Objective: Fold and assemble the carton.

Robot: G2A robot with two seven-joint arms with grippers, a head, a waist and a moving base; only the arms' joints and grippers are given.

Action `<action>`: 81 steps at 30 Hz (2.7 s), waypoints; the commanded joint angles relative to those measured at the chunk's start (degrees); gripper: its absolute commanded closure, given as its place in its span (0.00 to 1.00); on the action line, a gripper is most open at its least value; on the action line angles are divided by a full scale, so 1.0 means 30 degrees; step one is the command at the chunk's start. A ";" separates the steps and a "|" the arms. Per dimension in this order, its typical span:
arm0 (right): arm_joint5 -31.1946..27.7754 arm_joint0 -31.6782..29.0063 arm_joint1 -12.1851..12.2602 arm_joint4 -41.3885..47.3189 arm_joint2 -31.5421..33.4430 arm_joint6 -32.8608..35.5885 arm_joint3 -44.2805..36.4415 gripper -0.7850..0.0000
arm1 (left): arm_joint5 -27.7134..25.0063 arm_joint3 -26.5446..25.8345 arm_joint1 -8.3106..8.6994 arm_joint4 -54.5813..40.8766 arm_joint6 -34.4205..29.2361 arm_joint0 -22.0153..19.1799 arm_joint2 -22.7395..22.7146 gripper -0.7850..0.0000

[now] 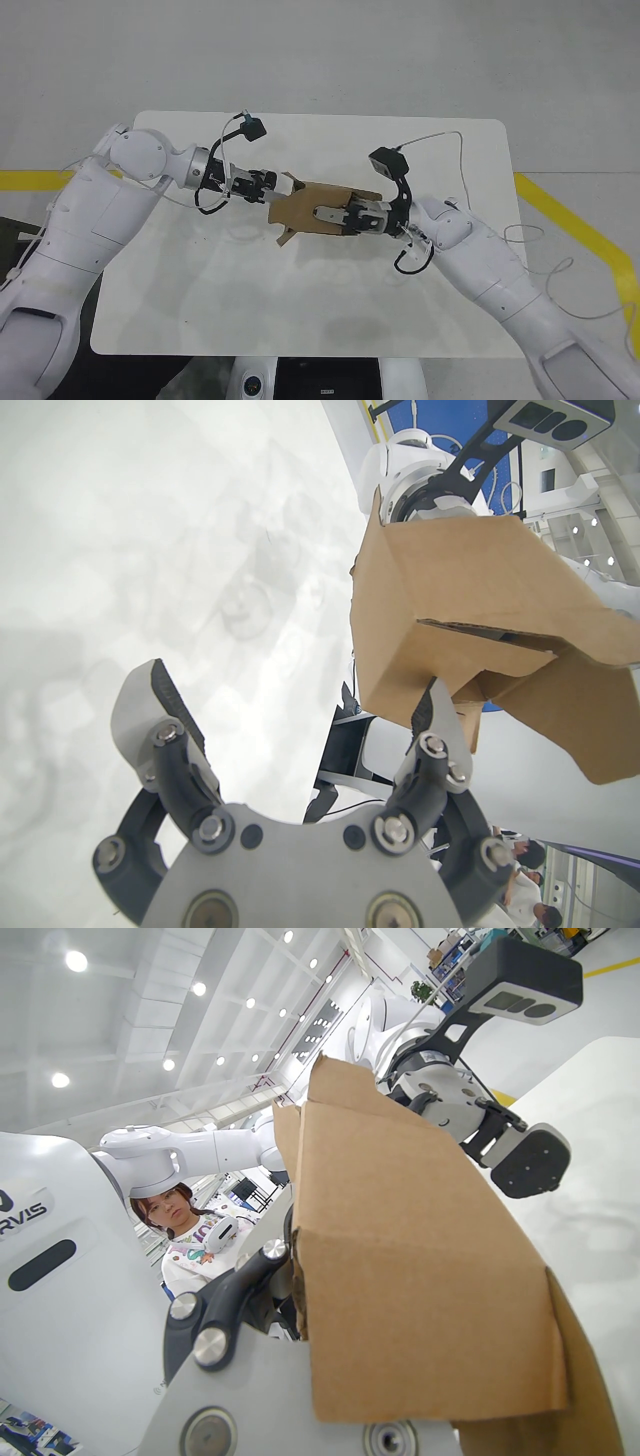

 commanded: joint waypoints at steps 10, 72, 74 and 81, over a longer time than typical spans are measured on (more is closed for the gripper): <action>0.0000 0.0152 -0.0117 0.0096 -0.0304 0.0000 0.0020 1.00 | -0.0085 0.0355 -0.0191 -0.0206 -0.0069 -0.0089 -0.0050 0.00; 0.0000 -0.0495 -0.1300 -0.2004 0.1590 -0.0001 0.1397 1.00 | 0.0370 -0.0459 -0.0605 0.0171 -0.0848 0.0479 -0.0276 0.00; 0.0000 -0.0483 -0.1310 -0.1999 0.1576 -0.0001 0.1432 1.00 | 0.0382 -0.0507 -0.0613 0.0198 -0.0861 0.0484 -0.0232 0.00; 0.0000 -0.0529 -0.1263 -0.2095 0.1735 -0.0001 0.1532 1.00 | 0.0372 -0.0454 -0.0602 0.0141 -0.0851 0.0460 -0.0202 0.00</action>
